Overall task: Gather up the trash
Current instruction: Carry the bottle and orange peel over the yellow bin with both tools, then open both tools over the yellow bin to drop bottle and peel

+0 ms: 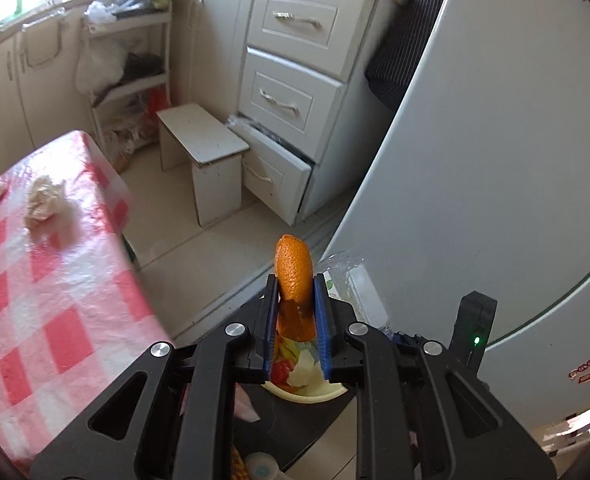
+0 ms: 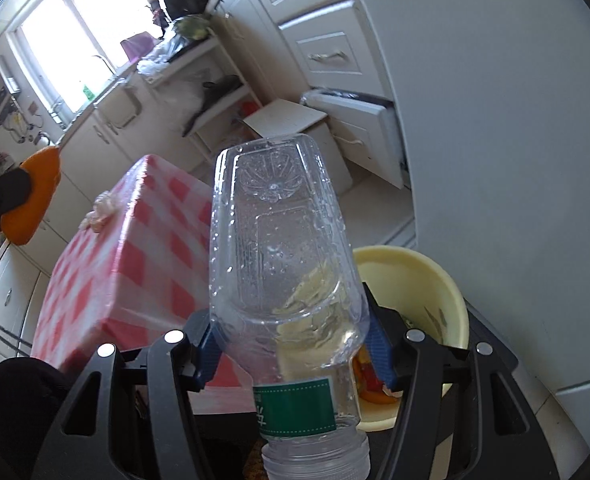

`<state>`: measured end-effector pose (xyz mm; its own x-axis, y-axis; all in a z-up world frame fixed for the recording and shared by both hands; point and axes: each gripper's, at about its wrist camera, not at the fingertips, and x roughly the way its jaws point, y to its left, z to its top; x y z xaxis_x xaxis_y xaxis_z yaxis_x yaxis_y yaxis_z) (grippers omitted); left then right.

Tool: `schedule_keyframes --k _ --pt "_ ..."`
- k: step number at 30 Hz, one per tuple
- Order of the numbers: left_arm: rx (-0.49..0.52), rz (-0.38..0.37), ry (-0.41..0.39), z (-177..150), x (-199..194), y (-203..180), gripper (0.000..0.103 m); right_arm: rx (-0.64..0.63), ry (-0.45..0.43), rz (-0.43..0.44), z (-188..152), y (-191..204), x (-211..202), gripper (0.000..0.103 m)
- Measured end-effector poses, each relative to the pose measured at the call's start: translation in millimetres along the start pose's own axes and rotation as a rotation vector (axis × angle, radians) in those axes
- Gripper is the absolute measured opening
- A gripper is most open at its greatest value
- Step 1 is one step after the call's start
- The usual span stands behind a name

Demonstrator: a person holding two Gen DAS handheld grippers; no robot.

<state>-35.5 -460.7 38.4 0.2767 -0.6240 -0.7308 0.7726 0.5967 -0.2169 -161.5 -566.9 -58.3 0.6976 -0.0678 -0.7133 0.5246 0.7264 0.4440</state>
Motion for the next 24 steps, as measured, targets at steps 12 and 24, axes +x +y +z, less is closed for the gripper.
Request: schedule_keyframes --k 12,24 --pt "-0.013 0.026 -0.022 -5 31 3 0.061 0.071 0.059 -0.059 -10 -33 8 0.07" --pt "-0.126 0.016 -0.196 -10 -10 35 0.079 0.006 0.078 -0.034 -5 1 17 0.073"
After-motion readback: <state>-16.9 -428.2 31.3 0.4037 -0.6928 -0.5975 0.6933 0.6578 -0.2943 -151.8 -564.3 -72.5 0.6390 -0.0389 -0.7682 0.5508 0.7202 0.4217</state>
